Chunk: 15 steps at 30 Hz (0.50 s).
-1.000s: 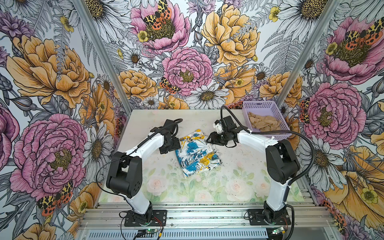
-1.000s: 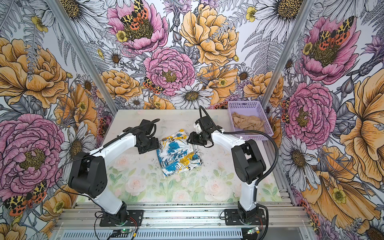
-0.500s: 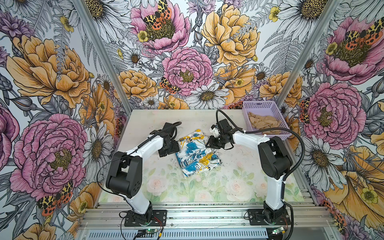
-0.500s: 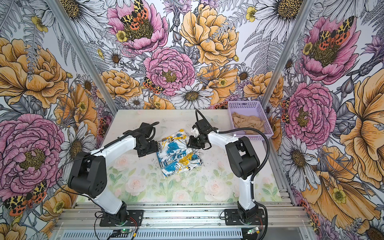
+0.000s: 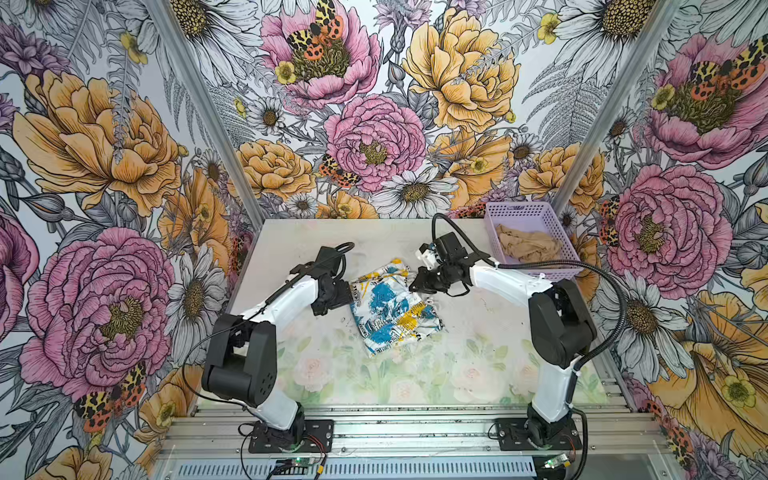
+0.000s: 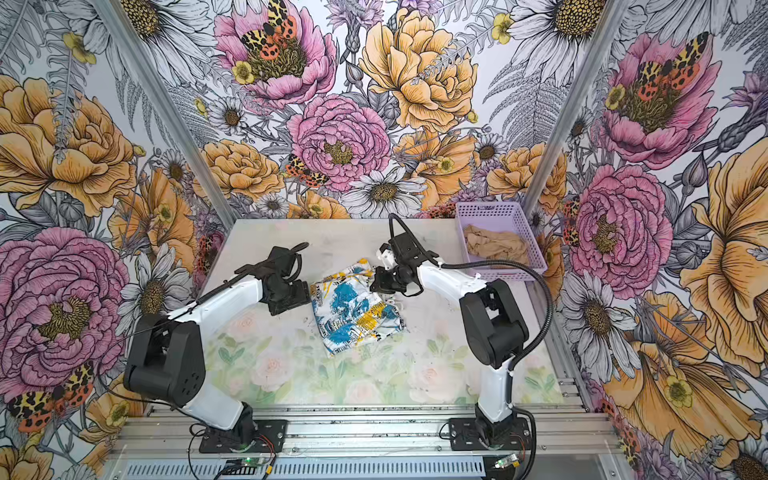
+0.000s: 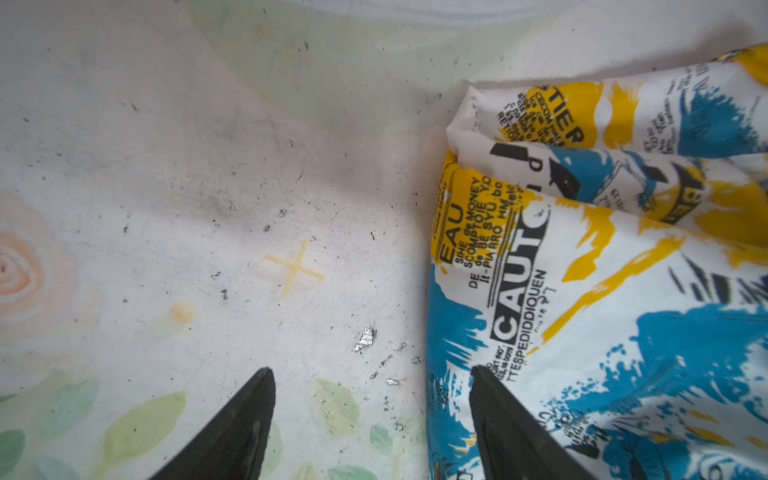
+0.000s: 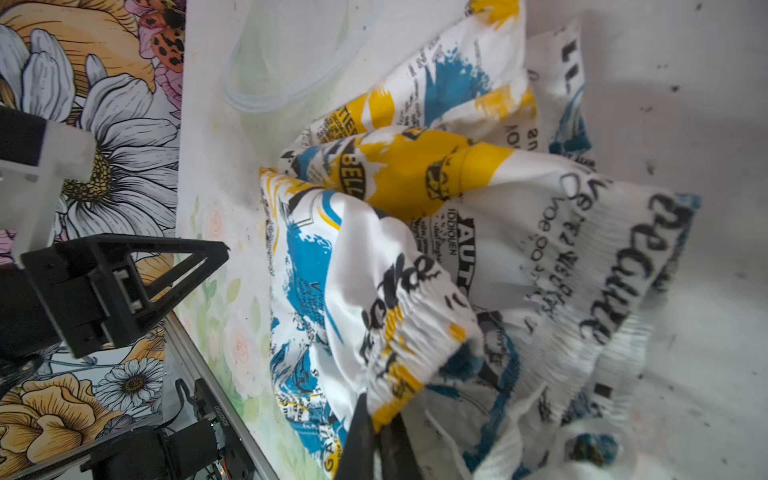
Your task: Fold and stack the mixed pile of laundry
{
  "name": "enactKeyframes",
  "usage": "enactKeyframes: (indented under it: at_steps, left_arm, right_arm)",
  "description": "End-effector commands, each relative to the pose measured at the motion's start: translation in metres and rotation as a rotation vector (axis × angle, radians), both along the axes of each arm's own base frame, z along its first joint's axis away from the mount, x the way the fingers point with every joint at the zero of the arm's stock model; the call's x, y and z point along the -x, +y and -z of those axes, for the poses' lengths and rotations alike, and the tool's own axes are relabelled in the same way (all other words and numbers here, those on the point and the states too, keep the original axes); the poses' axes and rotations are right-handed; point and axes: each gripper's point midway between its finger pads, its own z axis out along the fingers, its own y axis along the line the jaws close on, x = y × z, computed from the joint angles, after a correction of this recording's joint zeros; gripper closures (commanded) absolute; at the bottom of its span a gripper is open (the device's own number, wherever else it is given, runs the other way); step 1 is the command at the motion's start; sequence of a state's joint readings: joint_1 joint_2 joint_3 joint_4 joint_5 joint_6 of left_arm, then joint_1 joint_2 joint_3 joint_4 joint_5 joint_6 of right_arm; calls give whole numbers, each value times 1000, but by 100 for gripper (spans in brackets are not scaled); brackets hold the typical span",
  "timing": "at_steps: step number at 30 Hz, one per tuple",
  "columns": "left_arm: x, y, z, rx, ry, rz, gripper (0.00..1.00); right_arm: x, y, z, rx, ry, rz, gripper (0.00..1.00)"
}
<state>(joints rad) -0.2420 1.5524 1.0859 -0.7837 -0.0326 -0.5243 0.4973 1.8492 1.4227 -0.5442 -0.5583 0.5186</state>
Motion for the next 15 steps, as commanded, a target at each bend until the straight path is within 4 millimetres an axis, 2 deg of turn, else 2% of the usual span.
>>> enactKeyframes:
  at_steps: [1,15]
  left_arm:
    - [-3,4,-10,22,-43,-3,25]
    - [-4,4,-25,32,-81,10,26]
  right_arm:
    - [7,6,-45,-48,-73,-40,100]
    - [17,6,-125,-129,-173,-38,100]
